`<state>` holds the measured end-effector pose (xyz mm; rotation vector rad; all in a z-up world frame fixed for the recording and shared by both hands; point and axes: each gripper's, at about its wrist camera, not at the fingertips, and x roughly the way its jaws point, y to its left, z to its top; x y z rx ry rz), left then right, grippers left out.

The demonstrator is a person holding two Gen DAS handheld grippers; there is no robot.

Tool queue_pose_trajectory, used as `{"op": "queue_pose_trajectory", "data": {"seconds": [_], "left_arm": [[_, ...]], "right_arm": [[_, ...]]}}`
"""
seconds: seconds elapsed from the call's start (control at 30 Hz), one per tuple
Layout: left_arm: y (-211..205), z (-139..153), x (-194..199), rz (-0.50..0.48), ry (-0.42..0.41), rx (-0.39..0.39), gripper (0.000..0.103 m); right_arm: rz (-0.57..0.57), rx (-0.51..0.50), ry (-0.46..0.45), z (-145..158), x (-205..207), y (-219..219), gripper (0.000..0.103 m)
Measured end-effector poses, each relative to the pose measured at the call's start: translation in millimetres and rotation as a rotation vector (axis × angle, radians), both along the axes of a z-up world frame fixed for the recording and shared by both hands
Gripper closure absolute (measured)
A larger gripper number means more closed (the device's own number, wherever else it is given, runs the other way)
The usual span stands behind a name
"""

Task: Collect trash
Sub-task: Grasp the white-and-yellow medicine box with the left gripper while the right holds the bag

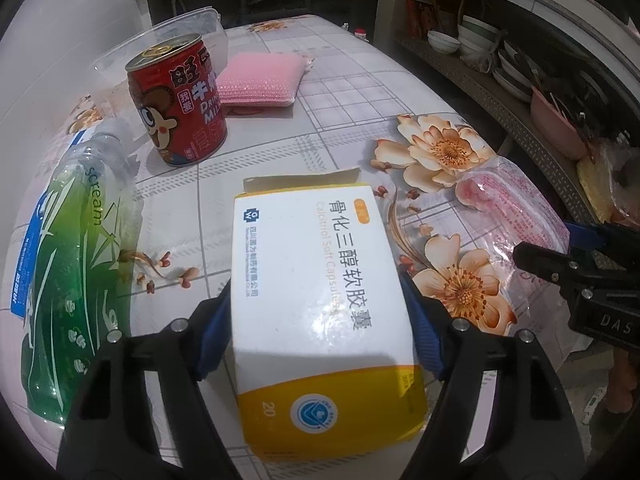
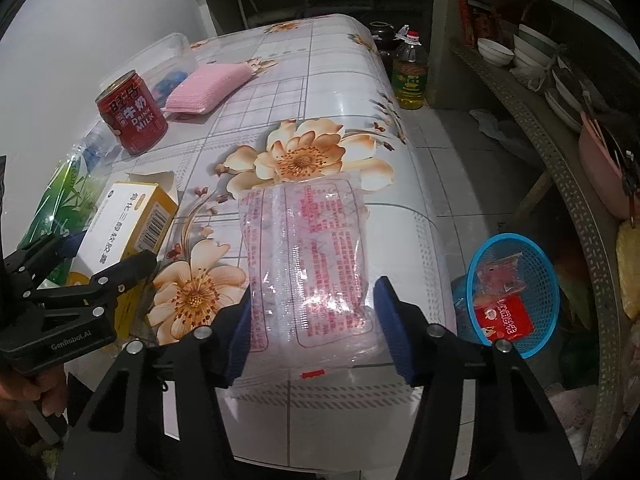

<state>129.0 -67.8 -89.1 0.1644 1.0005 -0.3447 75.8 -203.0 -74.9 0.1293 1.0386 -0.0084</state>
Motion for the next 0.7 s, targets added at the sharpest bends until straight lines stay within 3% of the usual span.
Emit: {"op": "queue_pose_trajectory", "data": {"seconds": [0.23, 0.7], "left_arm": [[-1, 3, -3, 0.003, -0.016, 0.008, 0.032], [1, 11, -7, 0.008, -0.062, 0.013, 0.033]], "right_arm": [[-0.005, 0.004, -0.007, 1, -2, -2, 0.058], [-0.024, 0.024, -0.037, 10, -6, -6, 0.062]]}}
